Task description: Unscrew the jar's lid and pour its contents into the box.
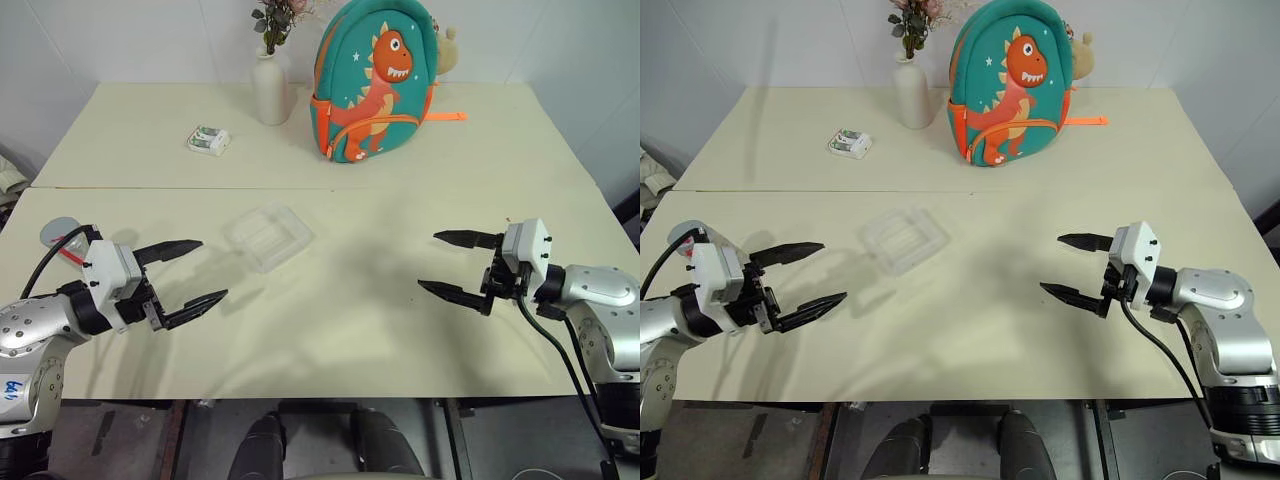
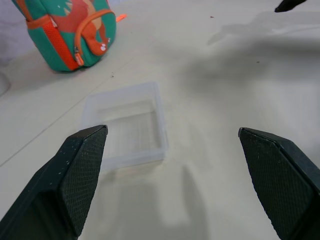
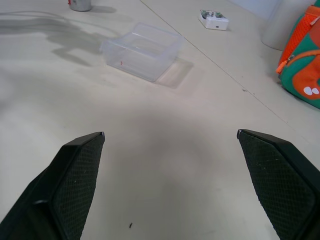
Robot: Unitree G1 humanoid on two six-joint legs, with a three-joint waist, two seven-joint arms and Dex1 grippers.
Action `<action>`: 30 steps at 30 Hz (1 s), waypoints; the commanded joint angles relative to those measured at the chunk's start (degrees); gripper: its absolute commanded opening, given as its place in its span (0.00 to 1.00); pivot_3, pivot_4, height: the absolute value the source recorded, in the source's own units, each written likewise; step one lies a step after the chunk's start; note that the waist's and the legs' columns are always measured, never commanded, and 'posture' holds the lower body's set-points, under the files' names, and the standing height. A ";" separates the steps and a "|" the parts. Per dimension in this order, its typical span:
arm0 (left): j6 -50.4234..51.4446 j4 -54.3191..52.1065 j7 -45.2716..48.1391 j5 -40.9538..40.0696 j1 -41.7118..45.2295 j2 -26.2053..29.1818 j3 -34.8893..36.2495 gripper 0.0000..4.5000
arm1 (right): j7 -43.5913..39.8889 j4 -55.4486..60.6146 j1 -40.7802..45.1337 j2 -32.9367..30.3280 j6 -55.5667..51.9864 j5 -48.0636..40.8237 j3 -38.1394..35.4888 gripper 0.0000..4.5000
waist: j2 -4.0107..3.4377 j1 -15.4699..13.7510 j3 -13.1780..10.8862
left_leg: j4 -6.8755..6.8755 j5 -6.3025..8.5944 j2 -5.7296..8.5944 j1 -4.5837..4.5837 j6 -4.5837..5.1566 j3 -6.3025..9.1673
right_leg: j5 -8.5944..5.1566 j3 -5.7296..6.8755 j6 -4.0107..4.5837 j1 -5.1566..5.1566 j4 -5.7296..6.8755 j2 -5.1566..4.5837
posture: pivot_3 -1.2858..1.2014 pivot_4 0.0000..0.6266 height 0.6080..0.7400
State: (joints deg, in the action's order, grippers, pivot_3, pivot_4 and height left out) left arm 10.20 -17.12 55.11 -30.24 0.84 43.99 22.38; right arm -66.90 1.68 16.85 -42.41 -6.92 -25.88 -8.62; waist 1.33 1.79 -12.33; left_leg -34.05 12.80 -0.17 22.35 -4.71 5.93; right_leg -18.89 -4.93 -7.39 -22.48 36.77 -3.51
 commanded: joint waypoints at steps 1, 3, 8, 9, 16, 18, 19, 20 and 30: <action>0.45 -3.22 -1.25 -0.84 -1.30 0.71 2.81 0.99 | -2.30 -2.70 2.83 0.71 3.14 -0.19 0.57 1.00 | 0.00 0.11 0.00 | 0.00 0.00 0.00 0.00 0.00 -0.01 | 0.01 -0.01 -0.01 0.00 0.00 0.00 | 0.52 0.24 1.00; 0.18 -4.21 -2.80 0.14 -3.24 -0.18 3.88 0.99 | -3.85 -6.56 4.91 1.64 4.81 0.29 1.64 1.00 | 0.00 0.56 0.00 | 0.00 0.00 0.00 -0.06 0.01 -0.10 | 0.01 -0.09 -0.02 0.00 0.02 0.00 | 0.52 0.24 1.00; 1.53 -11.08 -11.13 1.44 -13.01 -5.65 9.41 0.99 | -7.48 -12.88 10.28 4.21 7.11 0.28 3.96 1.00 | 0.01 1.26 -0.01 | -0.01 0.06 -0.02 -0.06 0.10 -0.14 | 0.02 -0.14 -0.04 0.01 0.01 -0.02 | 0.52 0.24 1.00; 1.90 -12.41 -13.68 1.77 -15.28 -7.74 10.73 0.99 | -7.88 -14.06 11.74 5.17 7.38 0.25 4.50 1.00 | 0.01 1.47 -0.01 | -0.01 0.06 -0.05 -0.06 0.11 -0.14 | 0.03 -0.14 -0.04 -0.01 0.00 0.00 | 0.52 0.24 1.00; 4.42 -17.09 -33.50 4.47 -23.75 -23.44 17.91 0.99 | -9.40 -16.59 21.53 13.08 6.51 -0.54 8.14 1.00 | 0.03 1.37 -0.01 | -0.21 0.12 -0.09 -0.09 0.08 -0.16 | 0.04 -0.16 -0.03 0.02 0.10 0.08 | 0.52 0.24 1.00; 4.55 -15.84 -37.90 5.76 -23.31 -25.94 18.65 0.99 | -9.05 -16.09 23.54 15.24 6.01 -0.70 9.05 1.00 | 0.04 1.37 -0.01 | -0.32 0.12 -0.07 -0.08 0.08 -0.16 | 0.06 -0.17 -0.05 0.05 0.09 0.08 | 0.52 0.24 1.00; 4.13 -15.07 -39.04 5.94 -23.05 -26.55 19.13 0.99 | -8.83 -15.27 23.69 15.83 5.77 -0.69 9.32 1.00 | 0.06 1.28 0.00 | -0.36 0.12 -0.08 -0.08 0.07 -0.16 | 0.08 -0.17 -0.05 0.06 0.09 0.08 | 0.52 0.24 1.00; 4.46 -14.31 -40.91 5.77 -21.78 -26.98 19.51 0.99 | -8.57 -14.35 24.67 16.51 5.05 -0.89 9.62 1.00 | 0.10 1.11 0.02 | -0.40 0.12 -0.07 -0.06 0.07 -0.16 | 0.10 -0.16 -0.05 0.07 0.09 0.09 | 0.52 0.24 1.00; 3.10 -0.31 -45.33 10.26 -8.20 -21.46 16.64 0.99 | -4.49 -7.92 28.28 20.51 1.31 -0.76 11.52 1.00 | 0.18 0.20 0.08 | -0.56 0.11 -0.06 0.00 0.04 -0.14 | 0.20 -0.14 0.00 0.08 0.03 0.10 | 0.52 0.24 1.00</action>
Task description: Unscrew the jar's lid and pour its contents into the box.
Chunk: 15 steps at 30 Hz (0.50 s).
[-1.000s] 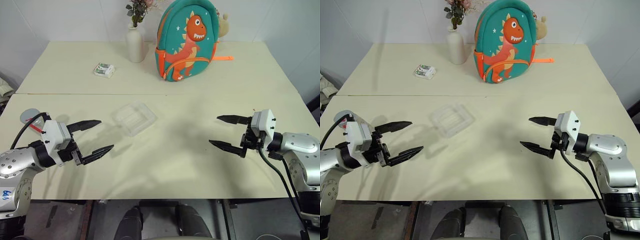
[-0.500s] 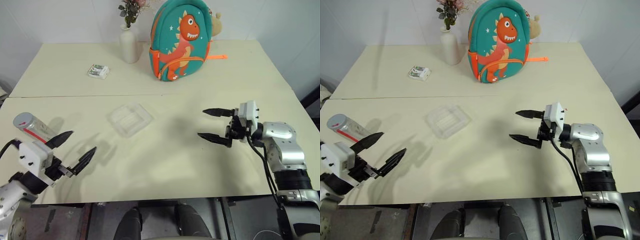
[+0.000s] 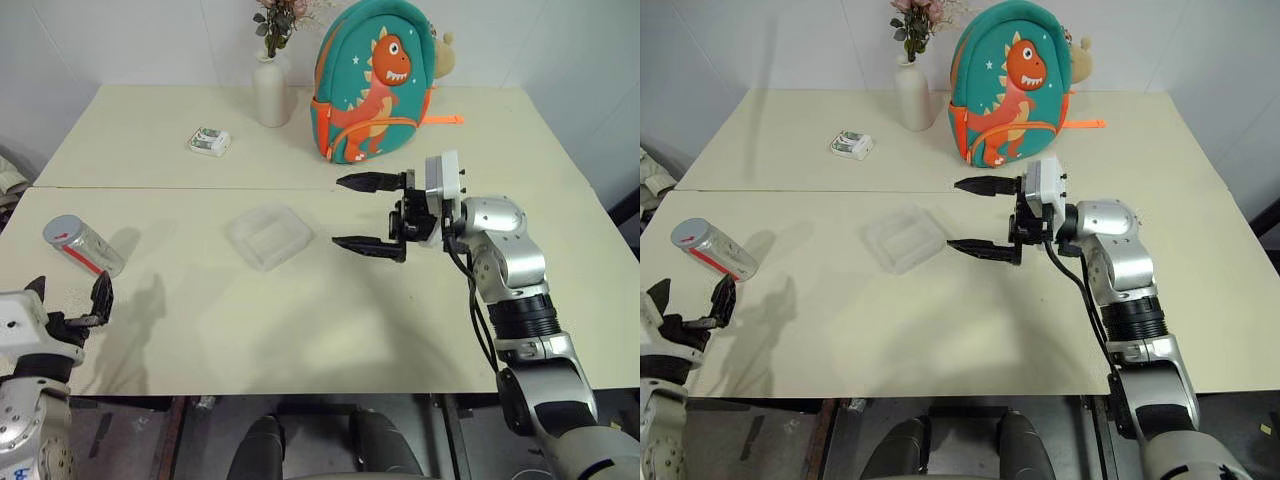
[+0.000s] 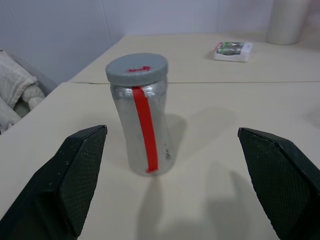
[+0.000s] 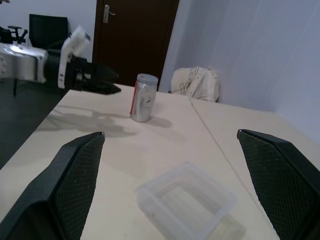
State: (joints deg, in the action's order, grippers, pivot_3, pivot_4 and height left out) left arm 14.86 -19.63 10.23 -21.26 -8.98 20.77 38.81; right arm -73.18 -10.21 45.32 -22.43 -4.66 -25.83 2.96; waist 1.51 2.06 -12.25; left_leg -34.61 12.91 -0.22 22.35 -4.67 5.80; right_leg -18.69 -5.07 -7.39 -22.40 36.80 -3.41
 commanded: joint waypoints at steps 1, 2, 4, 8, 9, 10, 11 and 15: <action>-1.69 3.35 -0.77 1.68 2.43 2.21 0.11 0.99 | 2.43 4.72 -0.32 0.72 -1.38 -0.87 -0.07 1.00 | 0.00 -0.06 0.00 | 0.03 0.00 -0.01 0.02 0.00 0.00 | 0.02 0.00 -0.04 -0.05 0.01 0.00 | 0.52 0.24 1.00; -1.85 4.27 -0.87 1.87 3.21 2.52 0.02 0.99 | 3.04 5.34 -0.39 0.84 -1.79 -0.94 -0.11 1.00 | 0.00 -0.03 0.00 | 0.08 0.01 -0.01 0.02 -0.01 0.00 | 0.03 0.00 -0.06 -0.07 0.03 -0.01 | 0.52 0.24 1.00; -1.98 5.92 -1.42 1.53 4.96 2.65 0.11 0.99 | 4.21 6.56 -0.62 0.91 -2.43 -0.97 -0.23 1.00 | 0.00 -0.01 0.00 | 0.14 0.05 -0.03 0.02 -0.05 0.00 | 0.03 0.00 -0.06 -0.10 0.03 0.00 | 0.52 0.24 1.00; -3.71 11.12 0.10 1.80 8.30 4.39 -0.79 0.99 | 6.69 9.09 -1.30 0.57 -3.71 -1.05 -0.66 1.00 | 0.00 -0.09 0.00 | 0.31 0.05 -0.05 0.03 -0.06 0.00 | 0.02 0.03 -0.05 -0.18 0.01 0.01 | 0.52 0.24 1.00; -4.17 12.58 0.16 2.11 9.06 5.02 -0.87 0.99 | 7.06 9.60 -1.48 0.39 -4.00 -1.09 -0.72 1.00 | 0.00 -0.08 0.00 | 0.32 0.05 -0.07 0.03 -0.06 0.00 | 0.02 0.03 -0.04 -0.18 0.00 0.02 | 0.52 0.24 1.00; -4.58 13.85 0.35 2.21 9.78 5.55 -0.89 0.99 | 7.38 9.92 -1.60 0.23 -4.20 -1.10 -0.79 1.00 | 0.00 -0.09 0.00 | 0.33 0.05 -0.06 0.03 -0.06 0.00 | 0.02 0.02 -0.04 -0.18 0.00 0.02 | 0.52 0.24 1.00; -5.05 15.40 0.40 2.69 10.54 6.37 -1.09 0.99 | 7.69 10.16 -1.66 0.10 -4.38 -1.08 -0.89 1.00 | 0.00 -0.07 0.00 | 0.33 0.05 -0.07 0.03 -0.06 0.00 | 0.02 0.02 -0.04 -0.18 0.00 0.02 | 0.52 0.24 1.00; -6.94 20.82 1.38 3.17 13.69 8.65 -1.78 0.99 | 8.77 10.74 -1.86 -0.16 -4.82 -1.08 -1.15 1.00 | 0.00 -0.05 0.00 | 0.33 0.05 -0.06 0.02 -0.06 -0.01 | 0.02 0.02 -0.04 -0.18 -0.01 0.01 | 0.52 0.24 1.00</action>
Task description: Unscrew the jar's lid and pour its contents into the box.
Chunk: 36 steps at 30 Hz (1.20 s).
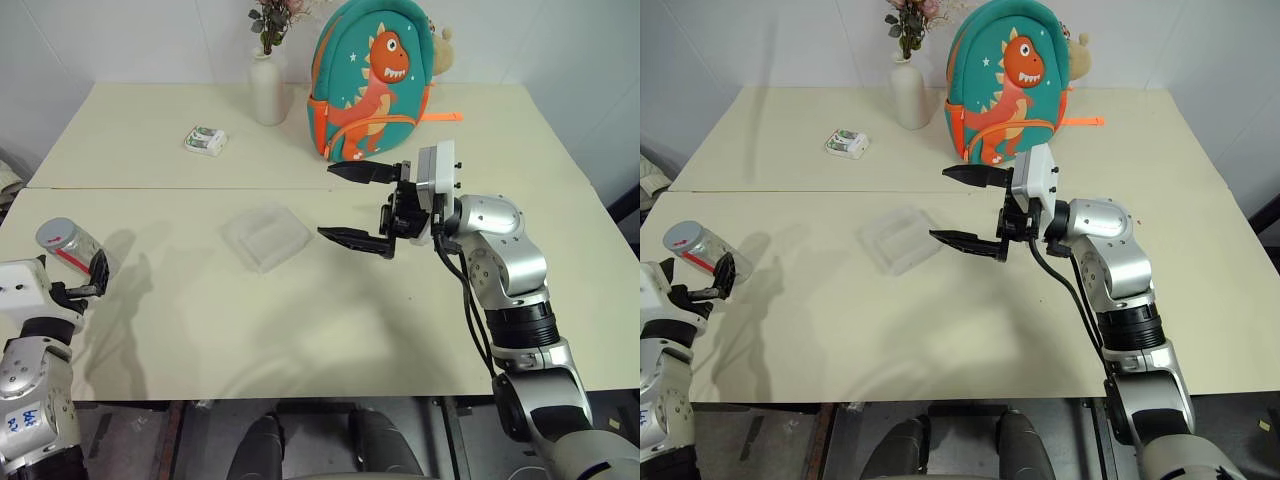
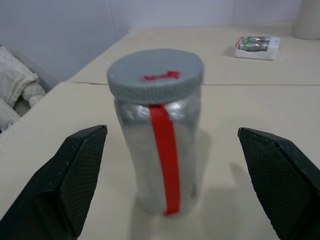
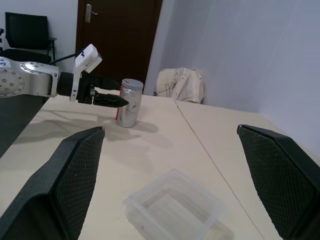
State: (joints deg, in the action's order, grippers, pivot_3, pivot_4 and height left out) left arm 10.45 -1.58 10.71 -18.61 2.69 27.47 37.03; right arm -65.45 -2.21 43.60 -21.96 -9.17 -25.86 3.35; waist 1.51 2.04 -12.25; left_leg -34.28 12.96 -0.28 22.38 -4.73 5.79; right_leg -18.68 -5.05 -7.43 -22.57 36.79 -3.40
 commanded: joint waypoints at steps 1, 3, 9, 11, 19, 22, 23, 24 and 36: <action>-2.92 4.07 1.22 0.54 2.85 2.40 -0.20 0.99 | 1.25 2.72 -0.13 -0.67 -0.31 -1.06 -1.56 1.00 | 0.00 -0.10 0.00 | 0.01 0.00 0.00 0.00 0.00 0.00 | 0.00 0.00 0.00 0.00 0.00 0.00 | 0.52 0.24 1.00; -3.97 6.94 1.66 1.21 4.29 3.41 -0.75 0.99 | 1.55 3.10 -0.39 -0.73 -0.43 -1.13 -1.54 1.00 | 0.00 -0.12 0.00 | 0.01 0.00 0.00 0.00 0.00 0.00 | 0.00 0.02 0.00 0.00 0.00 0.00 | 0.52 0.24 1.00; -5.94 11.97 2.36 1.47 6.74 5.00 -1.52 0.99 | 2.20 3.32 -0.57 -0.69 -0.49 -1.17 -1.70 1.00 | 0.00 0.06 0.00 | 0.09 0.00 -0.01 0.00 0.00 0.00 | 0.00 0.01 0.00 -0.01 -0.05 0.00 | 0.52 0.24 1.00; -5.91 13.26 2.59 1.06 7.16 5.33 -1.43 0.95 | 2.43 3.56 -0.78 -0.72 -0.47 -1.17 -1.72 1.00 | 0.00 0.08 0.00 | 0.11 0.00 -0.04 0.01 0.00 0.00 | 0.00 0.01 0.00 -0.03 -0.06 0.00 | 0.52 0.24 1.00; -6.71 15.99 3.89 0.52 7.47 6.18 -1.83 0.44 | 2.75 2.46 -0.20 -0.92 0.02 -1.05 -2.18 1.00 | 0.00 0.07 0.00 | 0.12 0.00 -0.06 0.01 0.00 0.00 | 0.00 0.02 0.00 -0.04 -0.04 0.00 | 0.52 0.24 1.00; -7.63 13.34 5.05 -0.77 7.06 5.28 -1.71 0.43 | 2.79 2.16 -0.23 -0.80 0.15 -0.96 -2.26 1.00 | 0.00 0.06 0.00 | 0.12 0.00 -0.06 0.01 0.00 0.00 | 0.00 0.02 0.00 -0.05 -0.04 0.00 | 0.52 0.24 1.00; -7.80 10.69 6.30 -1.69 6.61 4.99 -2.06 0.43 | 2.76 2.19 -0.34 -0.74 0.19 -0.89 -2.26 1.00 | 0.00 0.06 0.00 | 0.12 0.00 -0.06 0.02 0.00 0.00 | 0.00 0.02 0.00 -0.05 -0.05 0.00 | 0.52 0.24 1.00; -7.47 7.62 7.63 -2.42 5.90 4.92 -2.73 0.43 | 2.75 2.19 -0.41 -0.69 0.17 -0.85 -2.29 1.00 | 0.00 0.06 0.00 | 0.12 0.00 -0.06 0.02 0.00 0.00 | 0.00 0.02 0.00 -0.05 -0.06 0.00 | 0.52 0.24 1.00; 12.20 -19.95 25.52 -18.84 5.23 13.43 -15.66 0.43 | 6.37 11.41 -0.63 -0.52 -16.05 -5.14 1.36 1.00 | -0.03 0.16 -0.03 | 0.22 0.02 -0.15 0.05 -0.04 -0.03 | -0.02 0.01 0.04 -0.05 -0.23 0.06 | 0.52 0.24 1.00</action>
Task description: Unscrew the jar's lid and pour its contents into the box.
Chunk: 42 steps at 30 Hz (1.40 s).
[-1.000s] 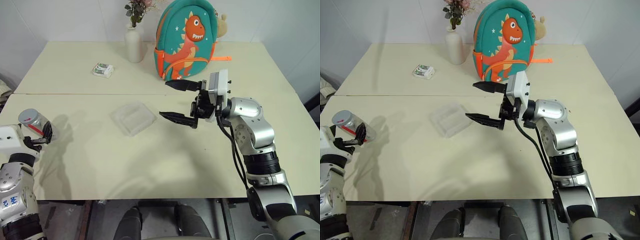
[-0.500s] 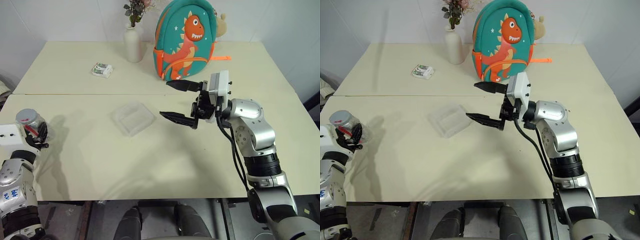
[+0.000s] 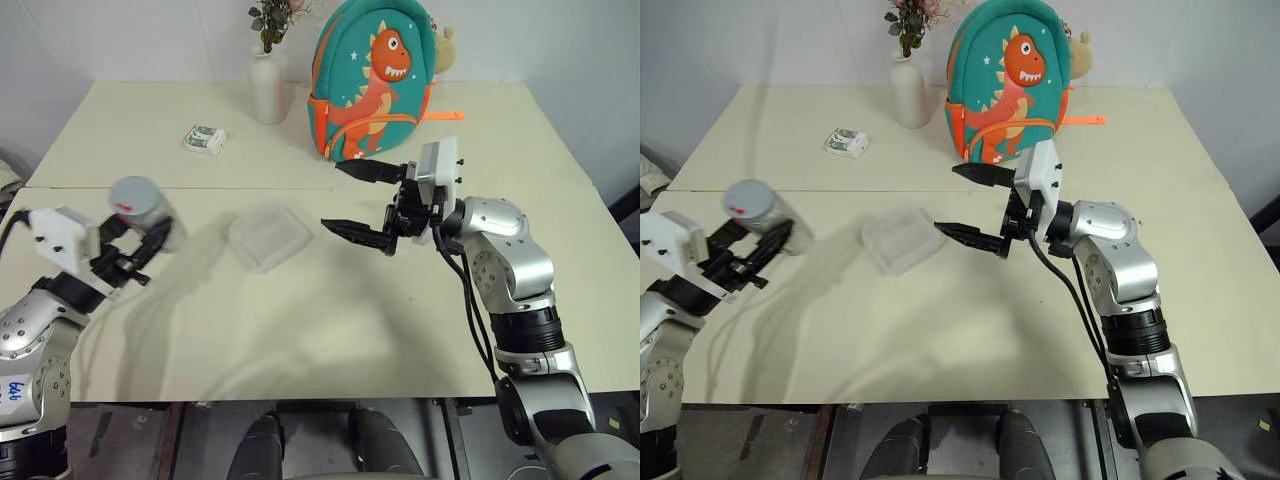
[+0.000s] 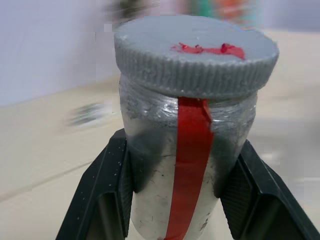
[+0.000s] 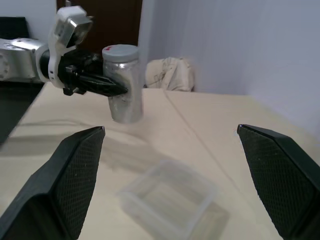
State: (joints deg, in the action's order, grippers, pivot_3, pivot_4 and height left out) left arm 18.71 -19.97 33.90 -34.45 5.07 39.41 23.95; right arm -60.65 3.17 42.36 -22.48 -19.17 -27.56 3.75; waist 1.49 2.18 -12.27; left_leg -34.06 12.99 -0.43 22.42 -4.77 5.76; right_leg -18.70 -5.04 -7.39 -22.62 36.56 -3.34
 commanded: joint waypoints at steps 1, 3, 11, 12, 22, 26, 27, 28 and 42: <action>5.04 -1.20 3.15 -3.00 4.60 1.68 -4.52 0.43 | 2.09 7.64 0.83 0.16 -8.55 -4.35 1.73 1.00 | -0.01 0.01 -0.01 | 0.00 0.00 -0.02 0.00 0.00 0.00 | 0.00 0.00 0.01 0.00 0.01 0.03 | 0.52 0.24 1.00; 6.51 -0.39 4.05 -2.55 7.06 1.71 -6.93 0.43 | 2.97 9.58 1.23 0.30 -11.88 -5.24 2.76 1.00 | -0.01 0.14 -0.01 | -0.01 0.00 -0.09 0.00 0.00 0.01 | 0.00 0.01 0.03 0.00 0.00 0.12 | 0.52 0.24 1.00; 7.43 3.81 7.85 0.13 14.78 -0.56 -15.33 0.43 | 12.04 8.92 7.53 5.00 -22.53 -2.76 8.15 1.00 | -0.01 1.10 -0.01 | 0.00 0.00 -0.15 0.02 -0.01 0.01 | 0.01 0.00 0.05 -0.05 0.00 0.18 | 0.52 0.24 1.00; 7.47 3.80 8.12 0.20 14.95 -0.74 -15.76 0.43 | 12.85 8.28 8.13 5.68 -22.89 -2.42 8.36 1.00 | -0.01 1.11 -0.01 | 0.00 0.01 -0.18 0.06 -0.01 0.01 | 0.00 -0.01 0.05 -0.10 0.00 0.21 | 0.52 0.24 1.00; 8.12 2.75 8.75 0.33 14.79 -1.99 -17.02 0.43 | 15.70 3.23 11.06 9.05 -21.90 1.21 9.43 1.00 | -0.01 1.01 0.00 | -0.15 0.00 -0.22 0.73 -0.05 0.01 | -0.01 -0.03 0.08 -0.84 0.28 0.25 | 0.52 0.24 1.00; 7.97 2.32 8.46 0.75 14.58 -2.78 -17.21 0.43 | 15.50 2.63 11.33 10.01 -21.61 1.49 9.15 1.00 | -0.01 1.10 0.00 | -0.17 -0.03 -0.26 0.84 -0.11 0.01 | -0.01 -0.04 0.10 -1.03 0.45 0.32 | 0.52 0.24 1.00; 8.00 2.26 8.45 0.81 14.55 -2.89 -17.17 0.43 | 15.49 2.58 11.35 10.12 -21.59 1.53 9.08 1.00 | -0.01 1.12 0.00 | -0.18 -0.04 -0.27 0.84 -0.11 0.01 | 0.00 -0.05 0.10 -1.03 0.47 0.33 | 0.52 0.24 1.00; 7.97 2.21 8.43 0.89 14.48 -2.99 -17.13 0.43 | 15.49 2.53 11.33 10.26 -21.45 1.57 9.00 1.00 | -0.01 1.12 0.00 | -0.18 -0.05 -0.27 0.83 -0.13 0.01 | 0.00 -0.05 0.11 -1.03 0.49 0.34 | 0.52 0.24 1.00; 7.90 2.98 9.81 -0.43 16.11 -3.81 -16.82 0.43 | 9.23 1.92 11.36 9.10 -18.59 0.63 9.09 0.56 | -0.01 1.03 0.00 | -0.21 -0.08 -0.28 0.81 -0.15 0.02 | 0.02 -0.05 0.13 -1.02 0.55 0.36 | 0.52 0.24 1.00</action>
State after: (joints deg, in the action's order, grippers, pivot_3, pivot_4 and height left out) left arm 27.12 -15.32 42.63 -33.51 19.61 35.86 6.30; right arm -47.62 4.01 52.52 -12.74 -40.32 -25.78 13.19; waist 1.48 3.21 -12.28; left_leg -34.28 12.90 -0.71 23.24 -4.92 5.78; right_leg -18.68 -5.09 -7.26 -23.64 37.11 -2.97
